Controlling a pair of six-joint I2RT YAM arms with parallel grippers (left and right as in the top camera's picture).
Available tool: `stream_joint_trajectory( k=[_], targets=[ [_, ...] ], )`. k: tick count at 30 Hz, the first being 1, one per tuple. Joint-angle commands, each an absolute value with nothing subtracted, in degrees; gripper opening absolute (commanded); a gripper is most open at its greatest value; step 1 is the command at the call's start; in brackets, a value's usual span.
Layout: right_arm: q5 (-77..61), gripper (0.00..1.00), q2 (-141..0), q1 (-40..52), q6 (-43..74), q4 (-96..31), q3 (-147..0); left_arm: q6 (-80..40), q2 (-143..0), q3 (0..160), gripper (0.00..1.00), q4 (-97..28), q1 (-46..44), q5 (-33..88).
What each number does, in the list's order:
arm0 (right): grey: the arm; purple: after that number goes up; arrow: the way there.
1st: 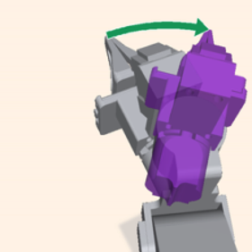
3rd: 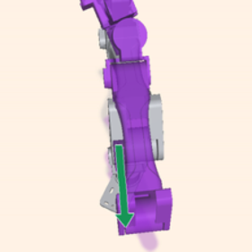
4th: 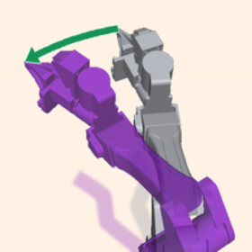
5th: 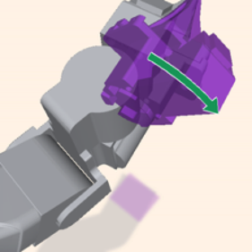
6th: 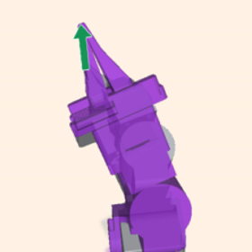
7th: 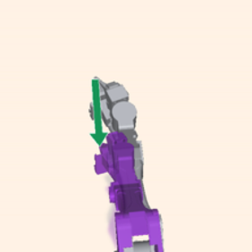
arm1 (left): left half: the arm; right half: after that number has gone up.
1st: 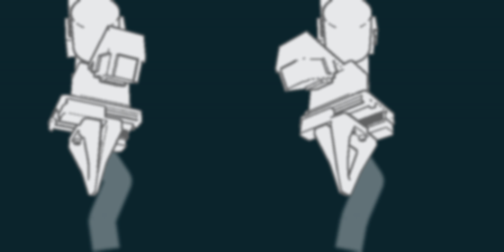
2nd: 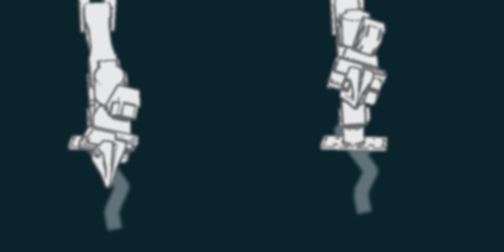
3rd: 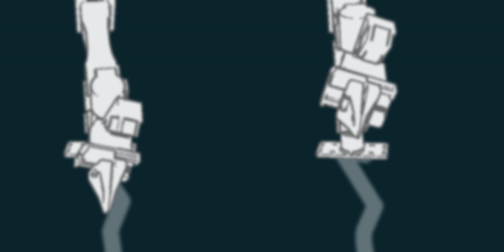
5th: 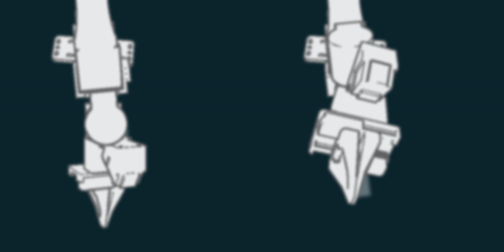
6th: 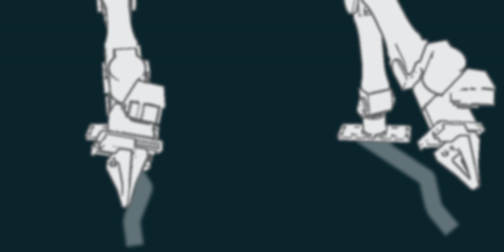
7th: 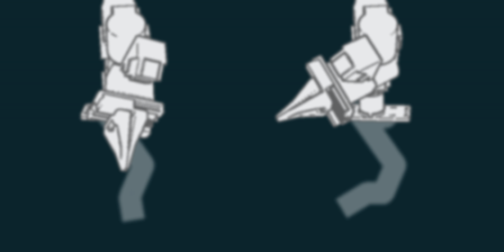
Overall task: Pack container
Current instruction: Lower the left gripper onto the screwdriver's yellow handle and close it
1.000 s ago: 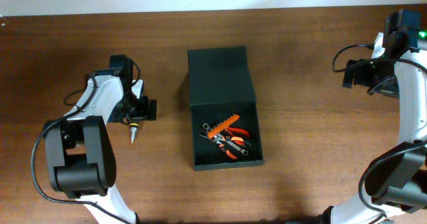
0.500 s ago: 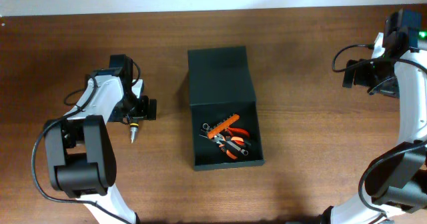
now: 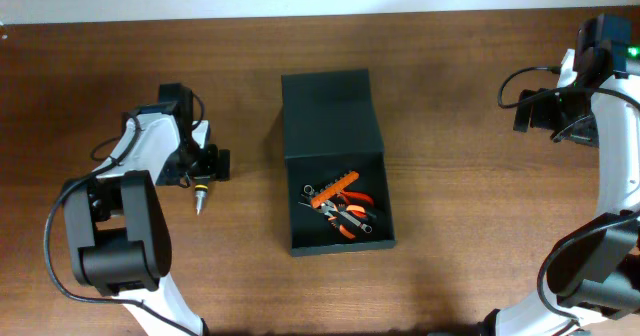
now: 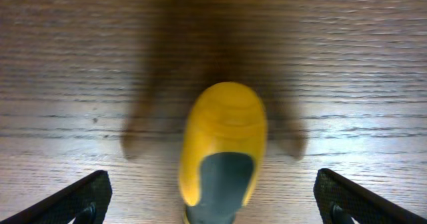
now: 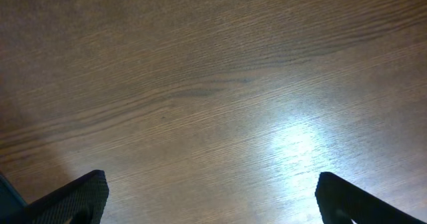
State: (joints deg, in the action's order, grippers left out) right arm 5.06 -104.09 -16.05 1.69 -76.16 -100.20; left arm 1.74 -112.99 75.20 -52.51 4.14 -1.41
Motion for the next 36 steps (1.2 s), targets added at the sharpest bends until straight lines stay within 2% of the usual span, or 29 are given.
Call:
stream_joint_trajectory(
  k=[1, 36],
  targets=[
    [5.1, 0.99, -104.0, -16.2, 2.4, -76.0, -100.2, 3.4, -113.6, 74.9, 0.99, -52.8, 6.0, 0.3],
    [5.1, 0.99, -104.0, -16.2, 2.4, -76.0, -100.2, 5.9, -113.7, 74.9, 0.99, -51.8, 6.5, 0.3]
  ],
)
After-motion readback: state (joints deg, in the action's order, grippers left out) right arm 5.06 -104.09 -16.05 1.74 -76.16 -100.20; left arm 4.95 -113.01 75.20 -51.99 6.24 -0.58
